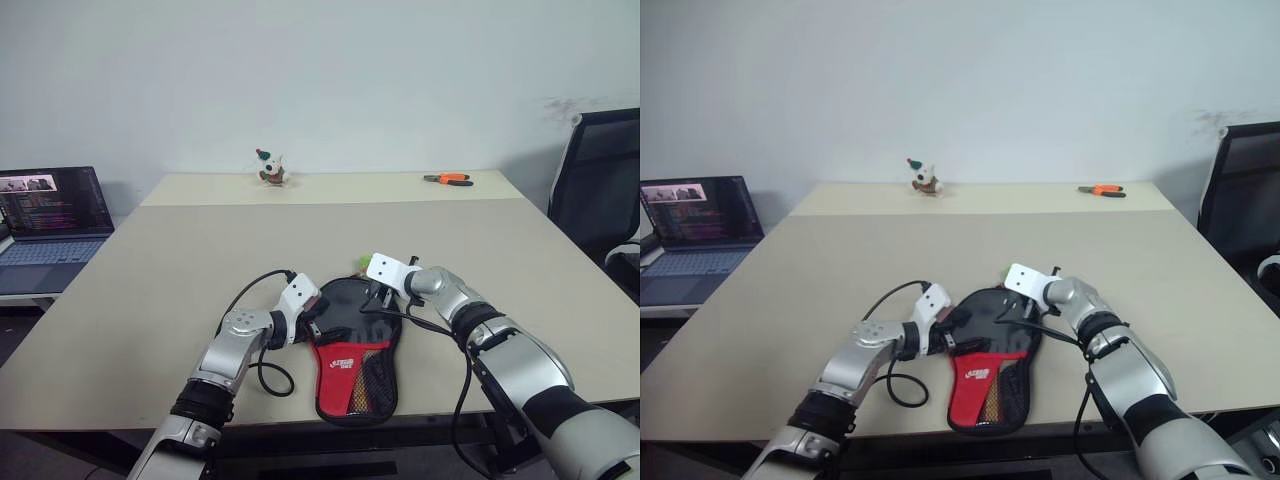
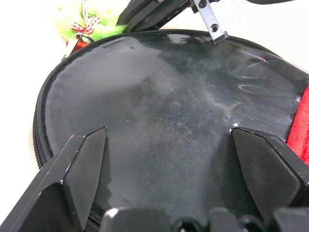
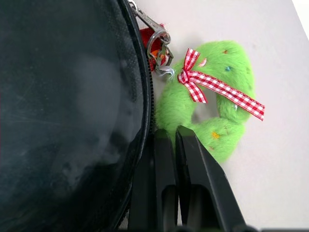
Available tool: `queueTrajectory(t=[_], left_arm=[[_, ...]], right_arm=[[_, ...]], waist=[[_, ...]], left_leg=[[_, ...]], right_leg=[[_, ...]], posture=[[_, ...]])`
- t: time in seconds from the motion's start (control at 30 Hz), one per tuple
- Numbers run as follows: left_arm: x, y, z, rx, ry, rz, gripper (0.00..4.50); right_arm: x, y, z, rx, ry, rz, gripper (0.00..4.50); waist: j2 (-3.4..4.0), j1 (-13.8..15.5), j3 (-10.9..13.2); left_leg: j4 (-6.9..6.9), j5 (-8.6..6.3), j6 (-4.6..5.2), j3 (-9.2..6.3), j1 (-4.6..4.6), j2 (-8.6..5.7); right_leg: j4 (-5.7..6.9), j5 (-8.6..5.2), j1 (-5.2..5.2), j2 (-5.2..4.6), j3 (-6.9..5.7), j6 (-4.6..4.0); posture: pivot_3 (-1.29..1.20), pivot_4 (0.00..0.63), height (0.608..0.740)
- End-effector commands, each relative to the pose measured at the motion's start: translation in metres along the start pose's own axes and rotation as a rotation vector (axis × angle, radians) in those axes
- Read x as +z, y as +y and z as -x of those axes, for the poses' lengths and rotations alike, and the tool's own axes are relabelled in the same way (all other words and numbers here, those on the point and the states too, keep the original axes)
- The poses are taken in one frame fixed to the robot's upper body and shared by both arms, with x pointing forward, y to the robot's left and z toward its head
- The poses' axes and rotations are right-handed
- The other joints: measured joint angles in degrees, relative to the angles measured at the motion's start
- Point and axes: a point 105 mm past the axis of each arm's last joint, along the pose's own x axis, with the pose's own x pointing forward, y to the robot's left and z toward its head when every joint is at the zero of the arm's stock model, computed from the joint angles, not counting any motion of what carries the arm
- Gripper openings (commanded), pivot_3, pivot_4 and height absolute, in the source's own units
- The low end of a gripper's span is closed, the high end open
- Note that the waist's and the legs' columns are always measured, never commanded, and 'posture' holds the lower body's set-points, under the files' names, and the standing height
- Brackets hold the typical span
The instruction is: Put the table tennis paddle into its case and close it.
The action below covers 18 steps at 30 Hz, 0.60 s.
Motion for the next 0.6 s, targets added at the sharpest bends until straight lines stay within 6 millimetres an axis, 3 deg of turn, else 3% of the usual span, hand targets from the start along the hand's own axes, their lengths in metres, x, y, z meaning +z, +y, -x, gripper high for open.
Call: queueTrajectory(t=[0.03,0.23,0.47,0.6], left_arm=[[0.007,-0.003,-0.001,-0.006,-0.011,-0.038,4.5],[0.018,-0.006,-0.027,-0.055,-0.022,-0.087,4.5],[-0.016,-0.006,-0.041,-0.123,0.11,-0.086,4.5],[-0.026,-0.008,-0.043,-0.141,0.123,-0.05,4.5]], right_arm=[[0.015,-0.02,0.007,-0.041,-0.055,-0.013,0.03],[0.019,-0.031,0.014,-0.043,-0.082,-0.009,0.03],[0.02,-0.03,0.019,-0.013,-0.11,-0.007,0.03],[0.015,-0.033,0.025,-0.005,-0.11,-0.013,0.03]], waist=[[0.0,0.01,0.0],[0.01,0.4,0.01],[0.02,0.66,0.0],[0.05,0.87,-0.05]], left_leg=[[0.0,0.0,0.0,0.0,0.0,0.0],[0.02,0.0,0.0,-0.01,-0.02,-0.05],[0.05,0.0,0.0,0.04,0.0,-0.11],[0.1,0.01,0.01,0.01,0.1,-0.17]], right_leg=[[0.0,0.0,0.0,0.0,0.0,0.0],[0.0,0.0,0.0,0.01,-0.04,0.0],[-0.01,0.0,0.08,0.02,-0.11,0.01],[0.0,0.02,0.25,-0.01,-0.19,0.05]], posture=[[0.0,0.15,0.74],[0.0,0.15,0.74],[0.0,0.15,0.74],[0.0,0.15,0.74]])
